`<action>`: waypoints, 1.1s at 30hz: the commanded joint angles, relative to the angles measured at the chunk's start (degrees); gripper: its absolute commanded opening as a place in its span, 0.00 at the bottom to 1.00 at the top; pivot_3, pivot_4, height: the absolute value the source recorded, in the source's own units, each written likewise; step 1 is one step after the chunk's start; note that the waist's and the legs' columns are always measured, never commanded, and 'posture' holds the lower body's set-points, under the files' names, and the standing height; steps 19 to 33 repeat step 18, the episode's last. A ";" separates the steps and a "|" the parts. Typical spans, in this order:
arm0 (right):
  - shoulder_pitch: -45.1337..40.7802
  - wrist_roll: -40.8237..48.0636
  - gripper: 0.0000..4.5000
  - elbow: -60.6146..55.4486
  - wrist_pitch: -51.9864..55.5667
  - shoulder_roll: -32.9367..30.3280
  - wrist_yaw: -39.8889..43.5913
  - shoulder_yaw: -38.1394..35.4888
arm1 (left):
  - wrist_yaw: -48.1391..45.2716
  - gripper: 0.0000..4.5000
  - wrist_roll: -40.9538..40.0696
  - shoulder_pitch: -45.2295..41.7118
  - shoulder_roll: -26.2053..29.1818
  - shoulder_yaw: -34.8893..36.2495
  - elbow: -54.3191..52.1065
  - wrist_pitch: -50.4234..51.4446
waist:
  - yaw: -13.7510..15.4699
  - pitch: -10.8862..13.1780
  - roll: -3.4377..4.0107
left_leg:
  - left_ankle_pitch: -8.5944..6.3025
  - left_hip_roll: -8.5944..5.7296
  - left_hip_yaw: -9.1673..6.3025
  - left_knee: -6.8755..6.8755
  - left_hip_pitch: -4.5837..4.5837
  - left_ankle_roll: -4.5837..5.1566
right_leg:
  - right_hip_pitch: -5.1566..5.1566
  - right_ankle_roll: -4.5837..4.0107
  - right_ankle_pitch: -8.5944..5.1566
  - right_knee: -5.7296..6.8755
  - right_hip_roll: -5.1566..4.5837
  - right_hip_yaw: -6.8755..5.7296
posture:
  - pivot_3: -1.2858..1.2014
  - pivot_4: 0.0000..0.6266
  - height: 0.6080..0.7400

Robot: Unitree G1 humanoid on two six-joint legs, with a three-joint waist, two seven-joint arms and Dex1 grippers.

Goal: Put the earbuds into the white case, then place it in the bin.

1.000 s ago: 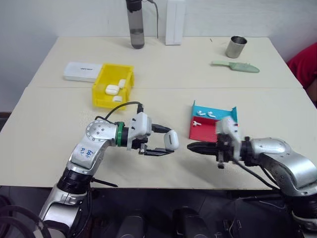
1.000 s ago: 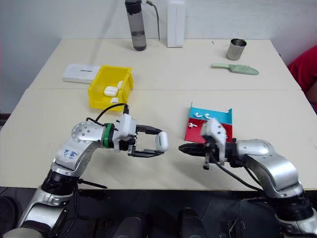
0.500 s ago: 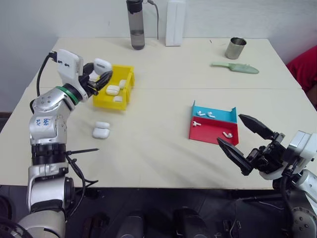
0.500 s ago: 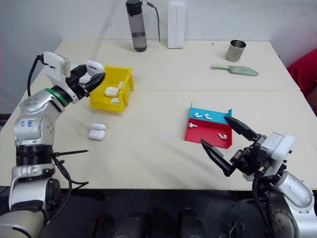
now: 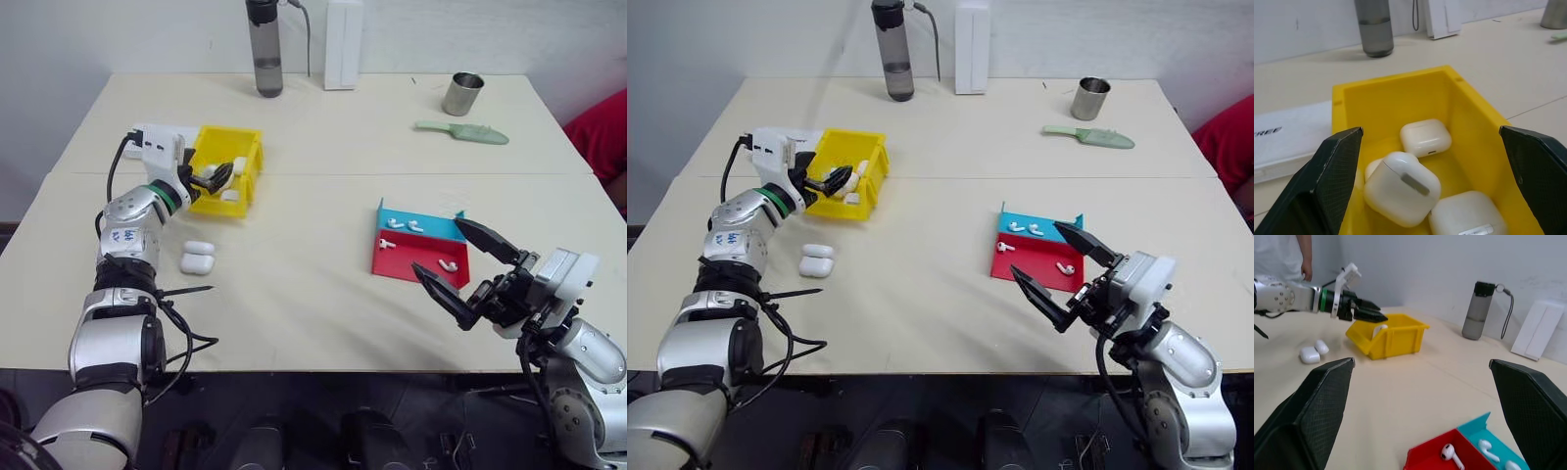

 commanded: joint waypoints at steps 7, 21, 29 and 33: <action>0.35 1.07 1.00 13.19 -6.06 -11.42 14.96 -6.53 | -23.15 1.00 -12.29 35.90 18.16 8.20 -45.94 8.23 | -1.42 -0.02 0.03 | 0.00 0.04 0.05 -0.35 0.21 0.01 | 0.10 0.00 0.00 -0.16 -0.02 0.23 | 0.52 0.24 1.00; 1.31 -0.98 1.00 26.61 -14.24 -19.35 30.45 -7.02 | -30.96 1.00 -13.01 74.68 16.76 28.85 -60.73 -1.11 | 0.49 0.00 0.02 | -0.01 0.12 -0.05 -0.59 0.83 0.15 | 1.06 -0.03 -0.02 -1.25 -0.02 0.15 | 0.52 0.24 1.00; 1.31 -0.98 1.00 26.61 -14.24 -19.35 30.45 -7.02 | -30.96 1.00 -13.01 74.68 16.76 28.85 -60.73 -1.11 | 0.49 0.00 0.02 | -0.01 0.12 -0.05 -0.59 0.83 0.15 | 1.06 -0.03 -0.02 -1.25 -0.02 0.15 | 0.52 0.24 1.00; 1.31 -0.98 1.00 26.61 -14.24 -19.35 30.45 -7.02 | -30.96 1.00 -13.01 74.68 16.76 28.85 -60.73 -1.11 | 0.49 0.00 0.02 | -0.01 0.12 -0.05 -0.59 0.83 0.15 | 1.06 -0.03 -0.02 -1.25 -0.02 0.15 | 0.52 0.24 1.00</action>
